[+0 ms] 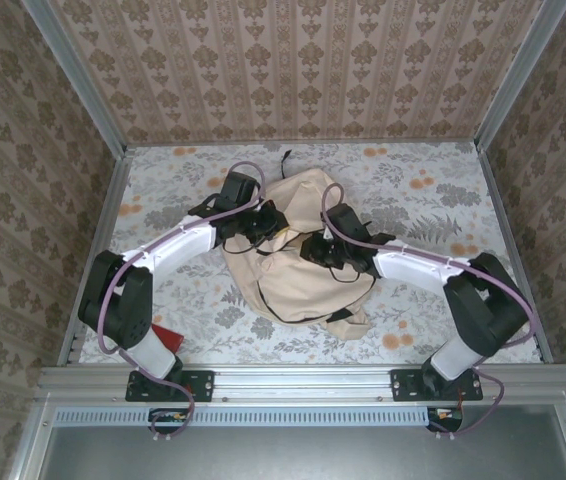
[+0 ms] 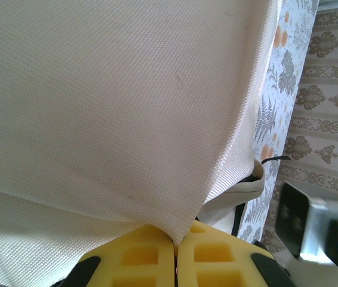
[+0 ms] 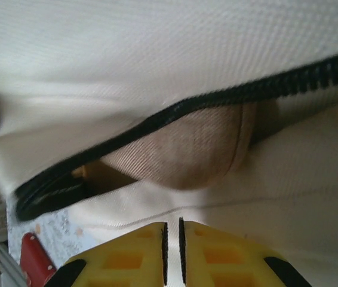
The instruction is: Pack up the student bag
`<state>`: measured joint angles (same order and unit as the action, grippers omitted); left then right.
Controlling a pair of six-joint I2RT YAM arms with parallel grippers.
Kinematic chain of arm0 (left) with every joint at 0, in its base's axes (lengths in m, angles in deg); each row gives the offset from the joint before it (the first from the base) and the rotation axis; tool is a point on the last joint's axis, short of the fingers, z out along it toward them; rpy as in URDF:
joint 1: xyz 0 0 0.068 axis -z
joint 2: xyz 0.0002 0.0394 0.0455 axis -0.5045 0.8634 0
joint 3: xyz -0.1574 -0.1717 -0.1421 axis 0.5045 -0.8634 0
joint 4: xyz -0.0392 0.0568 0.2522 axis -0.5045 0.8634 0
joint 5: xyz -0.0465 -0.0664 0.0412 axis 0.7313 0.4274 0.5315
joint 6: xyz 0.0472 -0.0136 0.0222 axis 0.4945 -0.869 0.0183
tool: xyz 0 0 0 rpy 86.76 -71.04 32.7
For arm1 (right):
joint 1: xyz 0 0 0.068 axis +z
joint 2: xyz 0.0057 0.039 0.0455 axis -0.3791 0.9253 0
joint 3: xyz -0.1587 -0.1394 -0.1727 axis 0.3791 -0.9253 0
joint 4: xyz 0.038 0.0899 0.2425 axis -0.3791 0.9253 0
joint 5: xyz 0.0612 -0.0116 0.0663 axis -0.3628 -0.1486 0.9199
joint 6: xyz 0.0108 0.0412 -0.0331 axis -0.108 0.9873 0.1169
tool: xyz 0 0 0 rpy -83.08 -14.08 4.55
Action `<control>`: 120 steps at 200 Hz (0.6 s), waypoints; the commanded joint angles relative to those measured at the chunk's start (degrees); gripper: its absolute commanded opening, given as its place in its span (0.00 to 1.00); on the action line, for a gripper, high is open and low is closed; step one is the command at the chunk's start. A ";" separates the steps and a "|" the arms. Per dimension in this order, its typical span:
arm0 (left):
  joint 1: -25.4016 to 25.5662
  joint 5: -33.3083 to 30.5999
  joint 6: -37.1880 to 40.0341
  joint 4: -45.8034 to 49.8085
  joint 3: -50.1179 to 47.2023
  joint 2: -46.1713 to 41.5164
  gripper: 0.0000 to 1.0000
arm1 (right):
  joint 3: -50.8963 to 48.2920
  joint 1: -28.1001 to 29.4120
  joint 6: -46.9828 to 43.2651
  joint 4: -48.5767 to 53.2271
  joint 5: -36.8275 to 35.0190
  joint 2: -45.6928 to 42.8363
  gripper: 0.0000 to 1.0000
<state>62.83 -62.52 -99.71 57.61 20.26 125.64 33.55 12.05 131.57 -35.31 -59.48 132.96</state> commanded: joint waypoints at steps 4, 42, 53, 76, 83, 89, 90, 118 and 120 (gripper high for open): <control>-0.10 1.71 1.50 1.67 1.68 -1.26 0.06 | 5.52 -0.13 -0.32 0.72 -4.33 2.56 0.16; -0.36 1.86 1.36 1.64 2.20 -0.71 0.06 | 11.16 -0.58 -0.66 1.47 -10.99 6.64 0.15; -0.51 2.03 1.37 1.61 2.32 -0.56 0.06 | 12.07 -0.49 -0.22 0.02 -12.93 8.49 0.14; -0.97 2.71 1.10 1.46 2.89 0.15 0.06 | 12.53 0.08 -0.12 -5.96 -14.68 11.54 0.12; -1.06 3.02 1.20 1.35 3.14 0.51 0.06 | 12.62 0.21 -0.19 -7.28 -14.95 12.32 0.12; -1.15 3.39 1.15 1.31 3.43 0.76 0.06 | 12.60 0.29 -0.42 -8.28 -15.06 12.82 0.12; -1.16 3.47 1.16 1.35 3.47 0.82 0.06 | 12.54 0.30 -0.53 -8.44 -15.08 12.88 0.12; -1.72 5.03 1.33 1.30 4.27 1.28 0.12 | 10.21 0.21 -2.02 -11.21 -14.58 11.17 0.16; -1.72 5.11 1.40 1.37 4.32 1.24 0.13 | 10.09 0.26 -2.09 -10.96 -14.53 10.82 0.17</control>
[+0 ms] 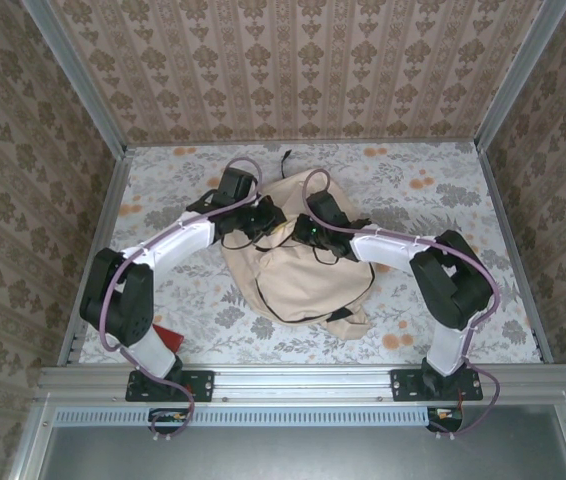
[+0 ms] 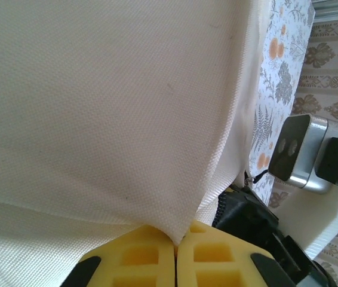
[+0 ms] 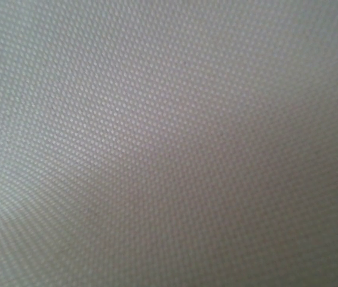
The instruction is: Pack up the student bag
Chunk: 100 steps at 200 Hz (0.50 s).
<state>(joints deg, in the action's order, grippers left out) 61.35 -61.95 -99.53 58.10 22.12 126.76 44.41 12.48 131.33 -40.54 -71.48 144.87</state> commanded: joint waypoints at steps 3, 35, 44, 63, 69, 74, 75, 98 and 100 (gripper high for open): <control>-0.36 4.59 1.32 1.00 2.47 0.05 0.15 | -0.95 -0.22 -2.03 -5.26 -2.49 -1.69 0.18; -1.79 3.98 3.35 3.96 1.75 -2.32 0.45 | -3.24 -0.22 -4.39 3.69 0.75 -9.12 0.30; -2.33 3.30 4.40 5.60 1.20 -3.52 0.53 | -4.07 -0.22 -5.15 7.64 1.69 -11.33 0.37; -3.26 0.31 8.75 10.59 0.05 -6.76 0.62 | -4.48 -0.13 -7.89 16.54 1.57 -15.56 0.51; -3.55 -1.39 10.11 12.73 -0.41 -7.84 0.64 | -4.44 0.00 -8.66 19.10 1.18 -16.82 0.55; -3.75 -2.66 11.25 14.45 -0.86 -8.81 0.65 | -4.43 -0.05 -9.23 21.09 0.70 -17.77 0.59; -3.82 -2.96 11.52 14.63 -0.96 -9.01 0.66 | -4.43 -0.05 -9.39 21.48 0.60 -17.91 0.60; -6.54 -9.00 15.10 21.41 -3.64 -13.65 0.70 | -4.27 -0.13 -11.64 27.48 -1.33 -21.80 0.77; -6.79 -9.66 15.30 22.04 -3.95 -14.07 0.71 | -4.27 -0.13 -11.81 27.61 -1.45 -22.06 0.78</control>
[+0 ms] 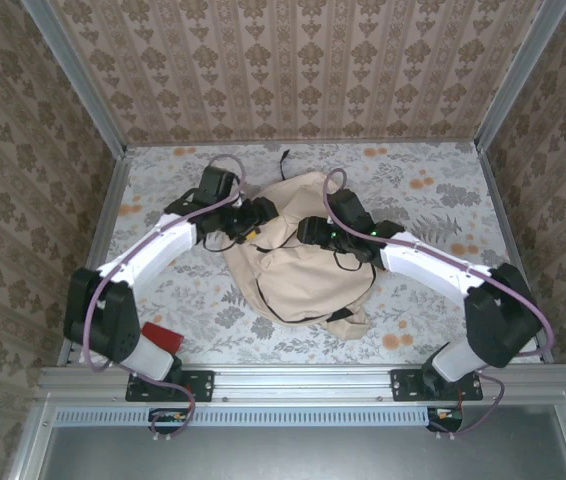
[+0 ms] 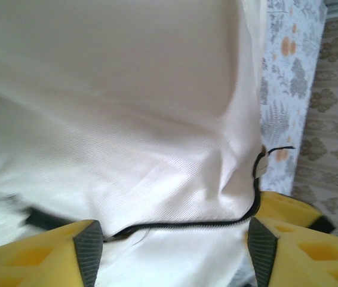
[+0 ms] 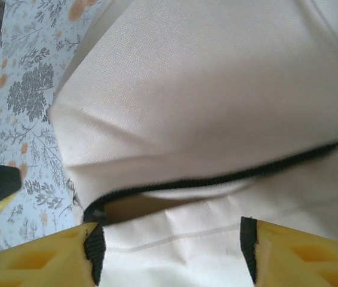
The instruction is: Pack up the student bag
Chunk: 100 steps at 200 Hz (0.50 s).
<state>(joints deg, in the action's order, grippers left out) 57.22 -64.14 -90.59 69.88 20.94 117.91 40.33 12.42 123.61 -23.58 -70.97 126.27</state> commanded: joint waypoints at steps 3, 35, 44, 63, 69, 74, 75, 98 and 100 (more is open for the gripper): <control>-3.08 -8.38 6.65 11.05 -3.19 -5.84 0.72 | -0.11 -0.07 -4.38 10.97 -2.02 -3.87 0.80; -6.74 -20.80 8.02 20.13 -9.50 -12.39 0.82 | 1.36 -0.15 -6.84 13.54 -3.50 -6.98 0.94; -7.27 -25.71 7.08 23.06 -11.74 -14.18 0.86 | 2.03 -0.16 -7.14 14.07 -3.78 -7.10 0.96; -9.92 -30.38 5.45 26.67 -17.36 -17.05 0.89 | 2.64 -0.16 -7.27 14.39 -3.43 -6.77 0.98; -11.10 -30.74 4.77 27.57 -18.75 -17.65 0.90 | 2.70 -0.16 -7.20 14.30 -3.15 -6.59 0.99; -11.83 -30.72 4.21 28.12 -19.93 -18.18 0.90 | 2.72 -0.16 -7.11 14.23 -2.88 -6.44 0.99; -11.99 -30.79 4.06 28.18 -20.10 -18.36 0.90 | 2.72 -0.16 -7.07 14.18 -2.76 -6.42 0.99; -13.78 -32.73 0.97 30.44 -23.72 -20.82 0.91 | 2.92 -0.16 -6.63 14.06 -1.67 -6.13 1.00; -13.88 -33.02 0.56 30.69 -23.88 -20.96 0.91 | 2.97 -0.11 -6.61 14.09 -1.63 -6.13 1.00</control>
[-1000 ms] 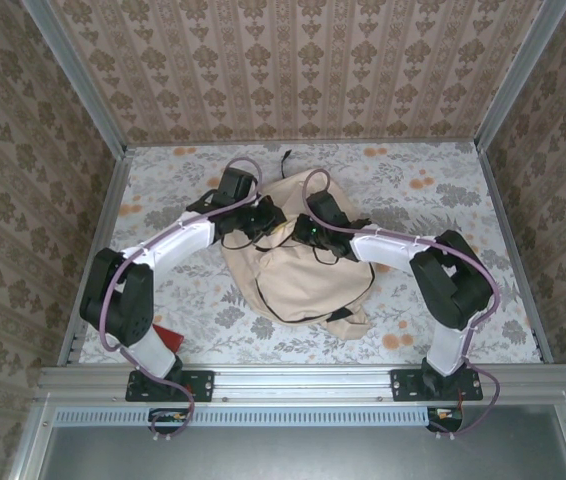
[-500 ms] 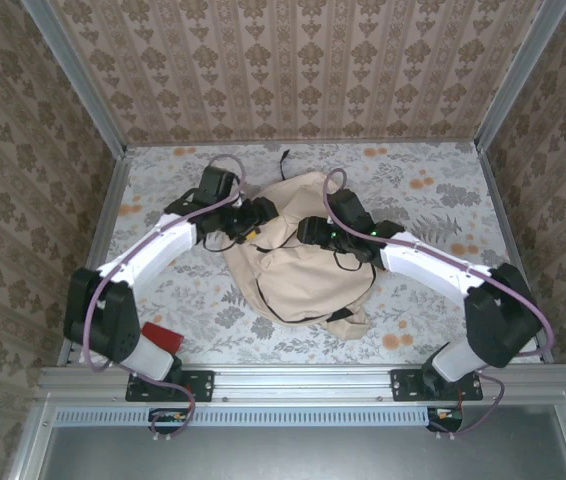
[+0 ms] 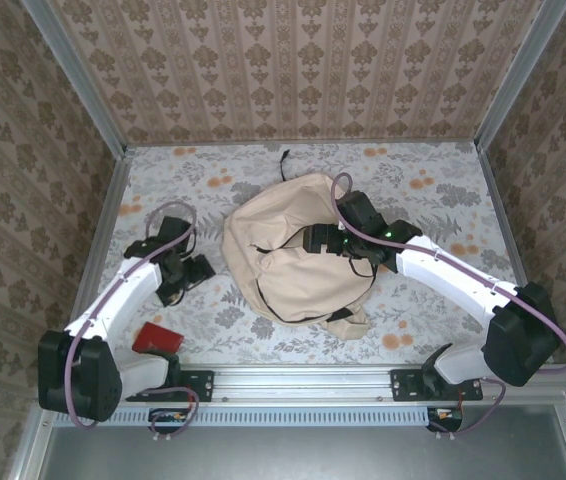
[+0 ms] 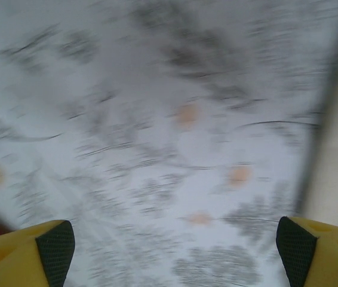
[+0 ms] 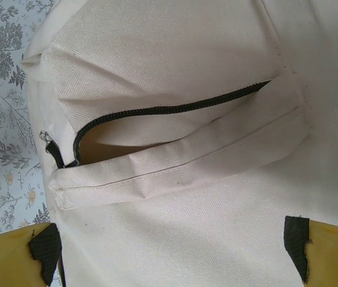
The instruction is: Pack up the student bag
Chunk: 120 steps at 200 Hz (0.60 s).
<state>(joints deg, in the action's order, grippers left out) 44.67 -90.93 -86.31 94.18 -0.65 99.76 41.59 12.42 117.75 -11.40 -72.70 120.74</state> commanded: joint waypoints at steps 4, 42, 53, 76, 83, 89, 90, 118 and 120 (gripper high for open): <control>-1.60 -6.68 -4.31 6.75 -2.63 -3.13 0.91 | 1.72 -0.15 -0.73 1.95 0.14 -0.61 1.00; -2.96 -6.66 -8.53 6.45 -7.64 -4.55 0.91 | 1.89 -0.16 -0.11 2.21 0.20 -0.60 1.00; -3.60 -5.79 -9.42 5.06 -9.62 -5.23 0.91 | 1.97 -0.16 0.11 2.29 0.23 -0.60 1.00; -5.77 -1.70 -10.70 0.74 -14.09 -7.34 0.92 | 2.30 -0.16 0.16 2.65 0.41 1.04 1.00; -6.53 -0.23 -10.98 -0.67 -15.24 -8.01 0.92 | 2.38 -0.16 0.17 2.74 0.42 1.03 1.00; -7.07 1.13 -11.09 -2.21 -16.26 -8.30 0.91 | 2.41 -0.13 0.20 2.78 0.48 1.07 1.00; -7.16 1.35 -11.09 -2.47 -16.39 -8.40 0.91 | 2.42 -0.15 0.18 2.76 0.44 1.07 0.99; -8.07 6.94 -10.90 -9.34 -18.89 -9.24 0.90 | 2.68 -0.16 0.38 2.81 0.57 1.15 1.00; -8.05 7.30 -10.85 -9.79 -18.89 -9.20 0.90 | 2.69 -0.16 0.34 2.82 0.51 1.16 1.00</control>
<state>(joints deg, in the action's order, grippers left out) 37.09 -91.70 -95.53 92.94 -17.26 91.02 42.42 12.42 117.84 -10.53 -72.61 121.49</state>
